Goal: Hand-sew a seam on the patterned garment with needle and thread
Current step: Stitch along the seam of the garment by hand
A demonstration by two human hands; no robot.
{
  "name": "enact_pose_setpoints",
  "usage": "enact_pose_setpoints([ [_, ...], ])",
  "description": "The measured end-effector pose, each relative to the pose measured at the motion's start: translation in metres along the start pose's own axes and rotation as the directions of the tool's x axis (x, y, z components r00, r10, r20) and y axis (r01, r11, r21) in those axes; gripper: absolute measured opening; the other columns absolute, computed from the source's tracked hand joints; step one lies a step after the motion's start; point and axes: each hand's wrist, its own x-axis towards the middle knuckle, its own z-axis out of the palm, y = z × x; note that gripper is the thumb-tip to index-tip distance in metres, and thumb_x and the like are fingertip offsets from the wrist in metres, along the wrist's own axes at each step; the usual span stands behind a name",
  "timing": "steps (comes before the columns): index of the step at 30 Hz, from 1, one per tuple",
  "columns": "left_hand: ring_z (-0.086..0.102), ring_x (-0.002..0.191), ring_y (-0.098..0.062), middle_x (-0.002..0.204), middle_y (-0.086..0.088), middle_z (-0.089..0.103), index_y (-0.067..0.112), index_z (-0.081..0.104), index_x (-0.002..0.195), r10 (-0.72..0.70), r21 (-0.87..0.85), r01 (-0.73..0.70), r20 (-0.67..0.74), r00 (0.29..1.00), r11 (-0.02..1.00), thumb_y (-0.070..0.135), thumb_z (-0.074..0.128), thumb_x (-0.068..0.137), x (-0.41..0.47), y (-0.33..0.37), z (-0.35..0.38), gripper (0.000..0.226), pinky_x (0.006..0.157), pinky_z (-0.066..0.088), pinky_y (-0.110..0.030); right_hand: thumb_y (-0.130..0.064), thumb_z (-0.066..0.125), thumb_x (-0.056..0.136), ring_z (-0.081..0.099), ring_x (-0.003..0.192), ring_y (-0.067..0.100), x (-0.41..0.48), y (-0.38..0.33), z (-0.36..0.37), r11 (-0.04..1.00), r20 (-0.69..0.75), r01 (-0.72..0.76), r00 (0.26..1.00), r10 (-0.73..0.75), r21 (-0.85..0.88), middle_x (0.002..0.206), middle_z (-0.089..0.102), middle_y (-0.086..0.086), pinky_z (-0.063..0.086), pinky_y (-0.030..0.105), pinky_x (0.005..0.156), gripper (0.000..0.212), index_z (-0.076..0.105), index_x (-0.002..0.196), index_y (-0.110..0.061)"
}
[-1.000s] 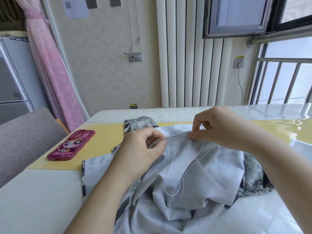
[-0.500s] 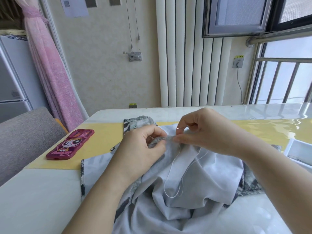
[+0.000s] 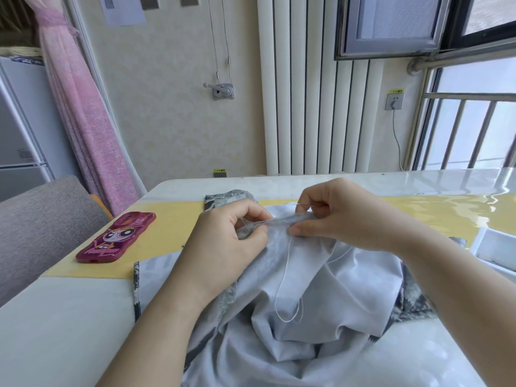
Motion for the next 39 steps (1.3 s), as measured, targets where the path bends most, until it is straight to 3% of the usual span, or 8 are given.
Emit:
enact_pose_setpoints([
  [8, 0.037, 0.045, -0.005, 0.044, 0.021, 0.048, 0.030, 0.067, 0.074, -0.028, 0.086, 0.028, -0.008, 1.000, 0.996, 0.016, 0.071, 0.083, 0.003, -0.010, -0.007, 0.017, 0.046, 0.029, -0.012, -0.028, 0.077, 0.075, 0.024, 0.043, 0.008, 0.003, 0.006, -0.001, 0.997, -0.067, 0.009, 0.998, -0.003, 0.082, 0.041, 0.027, -0.010, 0.020, 0.019, 0.043, 0.019, 0.062, 0.065, -0.024],
  [14, 0.046, 0.052, 0.016, 0.048, 0.036, 0.048, 0.027, 0.069, 0.081, -0.003, 0.207, 0.003, 0.000, 1.000, 0.978, 0.012, 0.067, 0.087, 0.002, -0.009, -0.010, 0.016, 0.054, 0.033, -0.005, -0.027, 0.076, 0.077, 0.029, 0.041, 0.009, 0.004, 0.003, 0.001, 0.999, -0.151, 0.022, 0.988, -0.014, 0.050, 0.041, 0.027, -0.008, 0.025, 0.017, 0.042, 0.020, 0.063, 0.062, -0.029],
  [20, 0.057, 0.074, -0.017, 0.065, 0.011, 0.062, 0.029, 0.060, 0.072, -0.145, 0.446, 0.137, -0.017, 0.989, 0.884, 0.016, 0.059, 0.080, 0.001, -0.025, -0.006, 0.015, 0.065, 0.034, -0.027, -0.026, 0.072, 0.081, 0.041, 0.045, 0.004, 0.005, -0.002, 0.011, 0.998, -0.228, 0.033, 0.973, -0.046, -0.060, 0.043, 0.043, -0.018, 0.032, 0.016, 0.047, 0.022, 0.060, 0.066, -0.036],
  [27, 0.054, 0.085, -0.023, 0.069, 0.007, 0.055, 0.025, 0.049, 0.068, -0.226, 0.662, 0.281, -0.170, 0.959, 0.694, 0.008, 0.049, 0.082, 0.003, -0.035, -0.018, 0.022, 0.073, 0.024, -0.030, -0.025, 0.070, 0.082, 0.046, 0.041, 0.004, 0.005, 0.001, 0.013, 0.999, -0.270, 0.002, 0.963, -0.014, -0.045, 0.035, 0.041, -0.016, 0.032, 0.016, 0.044, 0.021, 0.060, 0.066, -0.034],
  [29, 0.053, 0.096, -0.026, 0.084, 0.008, 0.054, 0.029, 0.051, 0.074, -0.214, 0.687, 0.303, -0.215, 0.953, 0.660, 0.004, 0.047, 0.081, 0.005, -0.035, -0.019, 0.027, 0.075, 0.025, -0.031, -0.025, 0.069, 0.083, 0.048, 0.039, 0.001, 0.005, 0.000, 0.013, 0.999, -0.274, 0.005, 0.962, -0.016, -0.041, 0.034, 0.041, -0.016, 0.034, 0.014, 0.043, 0.019, 0.062, 0.067, -0.031],
  [32, 0.052, 0.103, -0.028, 0.105, 0.002, 0.058, 0.028, 0.060, 0.096, -0.031, 0.625, 0.198, -0.267, 0.963, 0.755, -0.002, 0.047, 0.079, 0.008, -0.035, -0.015, 0.037, 0.085, 0.032, -0.036, -0.024, 0.069, 0.083, 0.047, 0.041, 0.002, 0.005, -0.001, 0.013, 0.999, -0.264, 0.008, 0.964, -0.020, -0.043, 0.036, 0.042, -0.015, 0.035, 0.016, 0.046, 0.020, 0.061, 0.067, -0.033],
  [35, 0.056, 0.101, -0.019, 0.105, 0.005, 0.060, 0.020, 0.062, 0.104, 0.229, 0.333, -0.126, -0.288, 0.930, 0.934, 0.005, 0.046, 0.076, 0.007, -0.022, -0.002, 0.036, 0.091, 0.043, -0.038, -0.023, 0.070, 0.082, 0.046, 0.046, 0.005, 0.005, -0.002, 0.014, 0.998, -0.244, 0.034, 0.969, -0.048, -0.059, 0.040, 0.043, -0.015, 0.033, 0.020, 0.049, 0.025, 0.058, 0.066, -0.038],
  [39, 0.050, 0.118, 0.000, 0.119, 0.020, 0.057, 0.036, 0.047, 0.128, 0.231, 0.092, -0.223, -0.091, 0.969, 0.970, 0.042, 0.060, 0.080, -0.002, -0.008, 0.017, 0.049, 0.101, 0.036, -0.020, -0.023, 0.071, 0.081, 0.044, 0.046, 0.007, 0.003, -0.007, 0.012, 0.995, -0.212, 0.090, 0.973, -0.095, -0.033, 0.042, 0.042, -0.014, 0.033, 0.020, 0.049, 0.028, 0.057, 0.065, -0.041],
])
